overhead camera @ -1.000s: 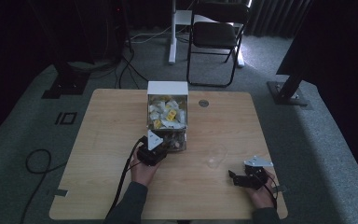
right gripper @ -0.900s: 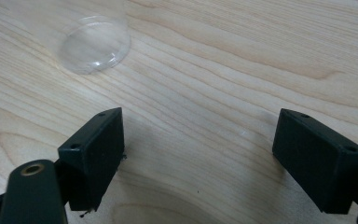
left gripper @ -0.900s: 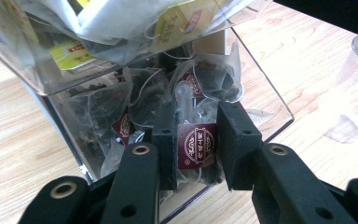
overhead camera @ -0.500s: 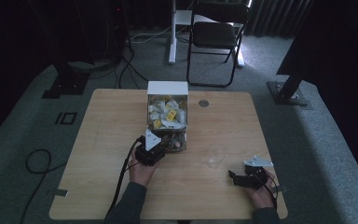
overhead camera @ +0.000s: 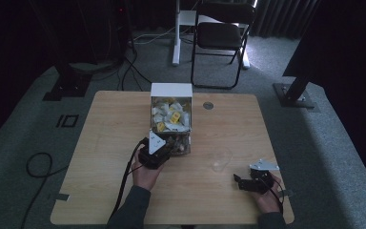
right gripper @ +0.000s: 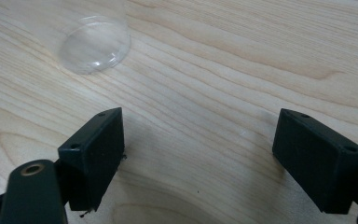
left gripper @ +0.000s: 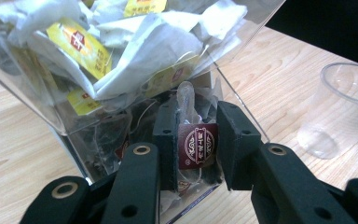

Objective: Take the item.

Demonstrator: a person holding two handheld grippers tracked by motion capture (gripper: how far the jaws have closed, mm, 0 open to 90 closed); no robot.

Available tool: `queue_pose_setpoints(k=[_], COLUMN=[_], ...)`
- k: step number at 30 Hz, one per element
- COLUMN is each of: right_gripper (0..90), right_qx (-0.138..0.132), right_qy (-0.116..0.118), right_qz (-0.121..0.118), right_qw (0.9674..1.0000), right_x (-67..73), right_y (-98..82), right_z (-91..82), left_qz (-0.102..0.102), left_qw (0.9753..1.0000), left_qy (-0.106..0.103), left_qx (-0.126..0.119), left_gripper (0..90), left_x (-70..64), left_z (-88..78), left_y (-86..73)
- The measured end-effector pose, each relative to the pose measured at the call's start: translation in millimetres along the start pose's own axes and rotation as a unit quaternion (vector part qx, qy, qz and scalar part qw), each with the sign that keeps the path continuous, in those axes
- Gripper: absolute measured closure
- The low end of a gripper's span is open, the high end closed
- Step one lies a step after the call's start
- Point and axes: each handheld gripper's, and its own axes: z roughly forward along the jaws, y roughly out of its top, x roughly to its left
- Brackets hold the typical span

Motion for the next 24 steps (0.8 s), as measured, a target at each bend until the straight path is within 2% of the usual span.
queue_pose_setpoints(k=[13, 24], right_gripper=[16.5, 16.5], right_qx=[0.000, 0.000], right_qy=[0.000, 0.000], right_qz=[0.000, 0.000], right_qw=[1.0000, 1.0000], right_x=[0.0, 0.0], right_y=[0.0, 0.0], right_z=[0.0, 0.0], left_qz=[0.013, 0.020], left_qw=[0.9998, 0.9992], left_qy=[-0.011, -0.033], left_qx=[-0.005, -0.010], left_gripper=[71.4, 71.5], left_x=[-8.6, -20.7], left_z=[-0.6, 1.9], left_y=[6.8, 15.5])
